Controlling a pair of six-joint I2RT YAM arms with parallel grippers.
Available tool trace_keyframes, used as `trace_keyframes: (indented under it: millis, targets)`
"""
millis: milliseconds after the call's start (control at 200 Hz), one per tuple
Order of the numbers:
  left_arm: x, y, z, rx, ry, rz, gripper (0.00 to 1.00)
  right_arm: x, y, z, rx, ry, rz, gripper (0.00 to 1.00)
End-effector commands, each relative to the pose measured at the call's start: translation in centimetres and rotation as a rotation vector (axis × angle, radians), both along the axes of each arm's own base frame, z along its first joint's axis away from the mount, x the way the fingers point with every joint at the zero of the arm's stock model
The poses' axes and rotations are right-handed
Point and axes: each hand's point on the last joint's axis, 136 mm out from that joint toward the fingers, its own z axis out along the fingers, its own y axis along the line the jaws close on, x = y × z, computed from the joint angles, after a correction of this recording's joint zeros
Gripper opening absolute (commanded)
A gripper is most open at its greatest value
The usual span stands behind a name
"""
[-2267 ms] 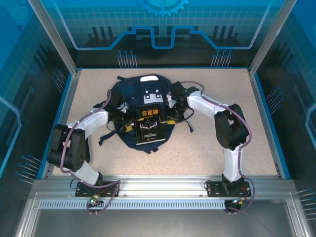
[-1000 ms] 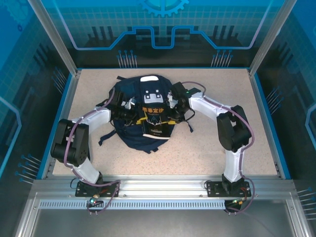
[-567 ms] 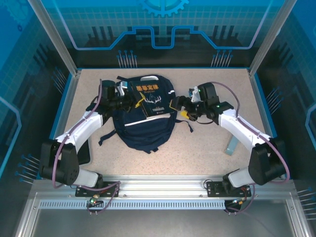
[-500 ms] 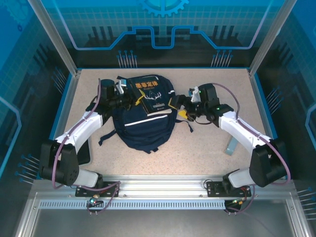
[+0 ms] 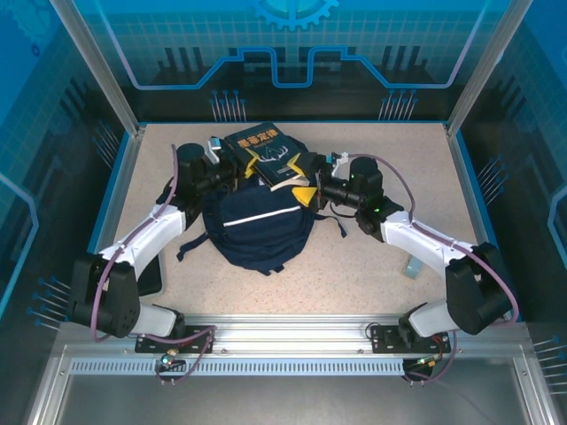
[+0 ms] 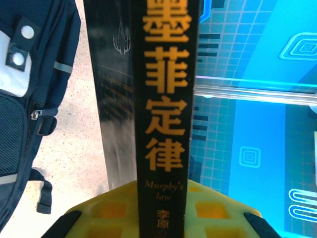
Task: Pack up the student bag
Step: Pass the book.
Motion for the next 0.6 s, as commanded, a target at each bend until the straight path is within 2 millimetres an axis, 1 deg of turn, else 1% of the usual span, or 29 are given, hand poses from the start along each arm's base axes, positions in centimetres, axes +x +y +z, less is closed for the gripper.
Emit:
trace_keyframes:
  millis: [0, 65, 105, 220, 345, 395, 470, 540, 595]
  targets:
    - [-0.8, -0.2, 4.4, -0.083, -0.110, 0.004, 0.09, 1.3, 1.2, 2.1, 0.087, -0.010, -0.024, 0.99]
    - [-1.0, -0.2, 4.4, -0.083, -0.108, 0.009, 0.09, 1.5, 1.4, 2.0, 0.088, -0.001, -0.038, 0.96]
    - [-1.1, -0.1, 4.2, -0.083, -0.101, 0.014, 0.09, 1.6, 1.4, 1.8, 0.080, 0.006, -0.047, 0.92]
    - [-1.5, 0.1, 3.7, -0.075, -0.087, 0.022, 0.09, 1.8, 1.0, 1.4, 0.041, 0.009, -0.070, 0.75]
    - [-1.8, 0.2, 3.1, -0.068, -0.068, 0.023, 0.08, 1.8, 0.4, 1.5, 0.033, -0.003, -0.107, 0.59]
    - [-1.9, 0.3, 2.9, -0.064, -0.059, 0.025, 0.08, 1.9, 0.2, 1.5, 0.026, -0.005, -0.120, 0.49]
    - [-2.0, 0.2, 2.7, -0.059, -0.051, 0.022, 0.08, 1.9, 0.0, 1.7, 0.016, -0.017, -0.129, 0.40]
    - [-2.1, 0.2, 2.4, -0.051, -0.044, 0.018, 0.09, 1.9, -0.2, 1.6, -0.003, -0.022, -0.135, 0.29]
    - [-2.2, 0.2, 1.8, -0.035, -0.029, 0.015, 0.12, 1.9, -0.4, 1.6, -0.021, -0.034, -0.138, 0.21]
